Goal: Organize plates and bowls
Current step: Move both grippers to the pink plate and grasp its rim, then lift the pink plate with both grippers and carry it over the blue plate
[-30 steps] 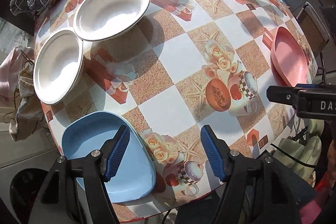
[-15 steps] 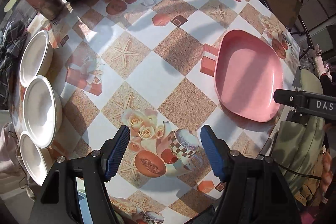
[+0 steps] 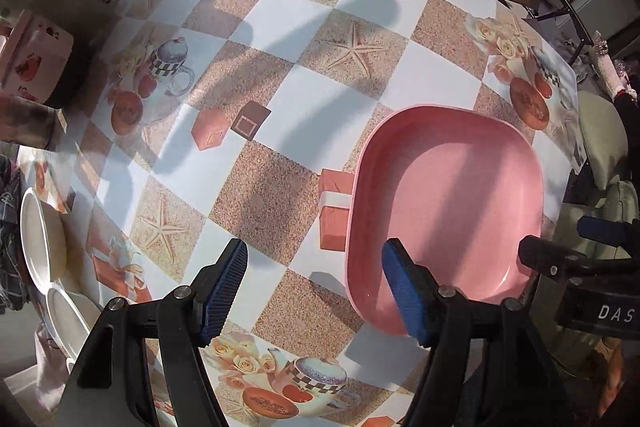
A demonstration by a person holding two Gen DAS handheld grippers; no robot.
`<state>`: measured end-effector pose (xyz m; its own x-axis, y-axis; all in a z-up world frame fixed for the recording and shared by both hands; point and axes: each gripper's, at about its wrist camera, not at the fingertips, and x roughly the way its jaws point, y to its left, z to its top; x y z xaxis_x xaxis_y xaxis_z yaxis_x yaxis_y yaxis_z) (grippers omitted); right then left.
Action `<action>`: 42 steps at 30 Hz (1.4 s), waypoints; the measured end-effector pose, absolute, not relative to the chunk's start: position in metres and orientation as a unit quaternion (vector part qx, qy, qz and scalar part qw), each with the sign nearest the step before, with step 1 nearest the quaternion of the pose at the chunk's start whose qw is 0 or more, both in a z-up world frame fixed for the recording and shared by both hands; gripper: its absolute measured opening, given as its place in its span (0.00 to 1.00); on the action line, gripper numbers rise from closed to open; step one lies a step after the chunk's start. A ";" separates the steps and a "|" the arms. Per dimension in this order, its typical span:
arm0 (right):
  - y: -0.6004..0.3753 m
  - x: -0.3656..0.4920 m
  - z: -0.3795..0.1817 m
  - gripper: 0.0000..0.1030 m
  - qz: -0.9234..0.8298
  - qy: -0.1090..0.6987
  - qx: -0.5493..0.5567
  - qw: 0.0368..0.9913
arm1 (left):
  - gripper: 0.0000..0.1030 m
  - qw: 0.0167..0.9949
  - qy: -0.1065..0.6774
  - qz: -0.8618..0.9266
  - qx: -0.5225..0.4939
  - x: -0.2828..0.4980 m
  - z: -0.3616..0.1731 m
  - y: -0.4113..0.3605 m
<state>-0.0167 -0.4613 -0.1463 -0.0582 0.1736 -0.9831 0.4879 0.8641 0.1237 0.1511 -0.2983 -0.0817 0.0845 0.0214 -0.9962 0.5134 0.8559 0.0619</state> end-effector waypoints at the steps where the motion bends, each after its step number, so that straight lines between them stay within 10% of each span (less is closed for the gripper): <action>1: -0.462 -0.016 -0.146 0.94 -0.122 0.717 0.232 0.646 | 0.71 0.705 0.655 -0.177 0.207 0.154 -0.085 -0.302; 7: -0.460 -0.007 -0.149 0.90 -0.117 0.715 0.232 0.648 | 0.71 0.693 0.662 -0.181 0.220 0.166 -0.100 -0.325; 20: -0.442 0.006 -0.151 0.23 -0.079 0.723 0.209 0.653 | 0.59 0.666 0.693 -0.204 0.187 0.183 -0.121 -0.339; 31: -0.416 0.015 -0.148 0.22 -0.053 0.733 0.145 0.662 | 0.25 0.663 0.698 -0.212 0.170 0.157 -0.118 -0.325; 42: -0.365 0.019 -0.140 0.23 0.007 0.733 0.059 0.678 | 0.25 0.681 0.701 -0.168 0.132 0.106 -0.115 -0.271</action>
<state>0.0188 -0.3647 -0.1399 -0.0733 0.0962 -0.9927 0.0758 0.9930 0.0906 0.1064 -0.2710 -0.1154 -0.0383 -0.0446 -0.9983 0.4137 0.9086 -0.0565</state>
